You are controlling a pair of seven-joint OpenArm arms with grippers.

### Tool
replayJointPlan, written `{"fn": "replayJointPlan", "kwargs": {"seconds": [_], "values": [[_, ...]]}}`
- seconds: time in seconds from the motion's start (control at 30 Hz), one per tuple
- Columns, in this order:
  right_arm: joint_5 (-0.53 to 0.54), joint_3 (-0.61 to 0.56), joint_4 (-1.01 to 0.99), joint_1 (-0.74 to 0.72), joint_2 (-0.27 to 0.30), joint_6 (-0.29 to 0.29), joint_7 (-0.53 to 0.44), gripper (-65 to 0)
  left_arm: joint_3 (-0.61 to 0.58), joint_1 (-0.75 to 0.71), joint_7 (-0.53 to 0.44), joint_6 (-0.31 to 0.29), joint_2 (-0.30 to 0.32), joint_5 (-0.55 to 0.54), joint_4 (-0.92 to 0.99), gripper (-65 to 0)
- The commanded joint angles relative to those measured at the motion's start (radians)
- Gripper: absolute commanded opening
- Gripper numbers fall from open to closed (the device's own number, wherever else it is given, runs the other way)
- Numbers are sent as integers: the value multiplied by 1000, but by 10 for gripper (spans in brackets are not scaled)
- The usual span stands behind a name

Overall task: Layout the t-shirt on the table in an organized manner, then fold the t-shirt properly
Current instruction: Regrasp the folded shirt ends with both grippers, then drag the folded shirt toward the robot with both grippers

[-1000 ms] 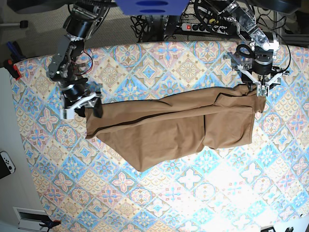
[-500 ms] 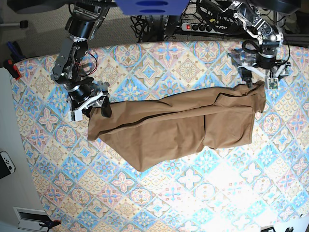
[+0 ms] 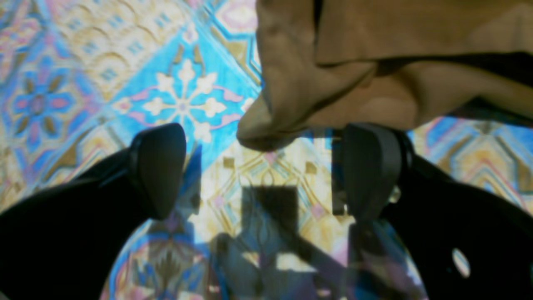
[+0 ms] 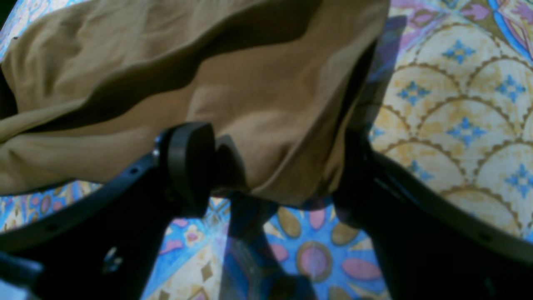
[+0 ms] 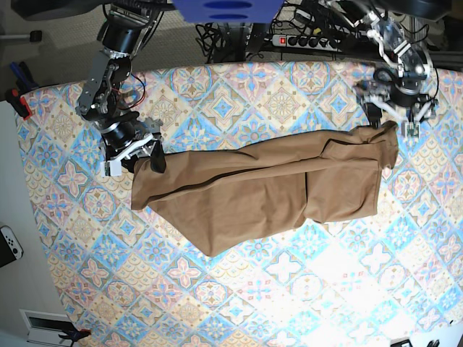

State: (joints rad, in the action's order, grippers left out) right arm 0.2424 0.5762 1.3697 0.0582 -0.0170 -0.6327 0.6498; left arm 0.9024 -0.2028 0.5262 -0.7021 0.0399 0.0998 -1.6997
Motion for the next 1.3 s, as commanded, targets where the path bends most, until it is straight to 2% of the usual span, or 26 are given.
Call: {"fn": "replayJointPlan", "kwargs": {"seconds": [0.0, 0.1, 0.37, 0.6, 0.7, 0.77, 0.87, 0.97, 1.17, 1.27], "values": [[-7, 1, 12, -4, 4, 3, 17, -237, 1, 21, -25, 4, 19, -19, 3, -77], [-7, 3, 14, -4, 4, 3, 17, -237, -7, 33, -25, 4, 48, -27, 46, -77], [-7, 6, 14, -2, 4, 3, 18, -237, -110, 87, -25, 4, 73, -19, 195, -78], [-7, 6, 15, 2, 5, 3, 18, -237, -113, 131, -25, 4, 87, -27, 300, -93], [-7, 3, 14, 19, 5, 3, 17, -238, -113, 141, -24, 4, 81, -27, 313, -169], [-7, 1, 15, 19, 5, 3, 18, -238, -113, 148, -18, 4, 78, -25, 326, -266], [-7, 1, 15, 19, 5, 3, 18, -249, -111, 161, -18, 4, 54, -16, 353, -449], [-7, 0, 12, 29, 5, 3, 18, -327, -108, 161, -16, 4, 50, -16, 373, -650], [-7, 0, 7, 30, 5, 4, 20, -552, -111, 150, -7, 4, 50, -15, 390, -650], [-7, 0, 9, 30, 5, 4, 20, -650, -108, 130, 61, 4, 56, -16, 385, -650]]}}
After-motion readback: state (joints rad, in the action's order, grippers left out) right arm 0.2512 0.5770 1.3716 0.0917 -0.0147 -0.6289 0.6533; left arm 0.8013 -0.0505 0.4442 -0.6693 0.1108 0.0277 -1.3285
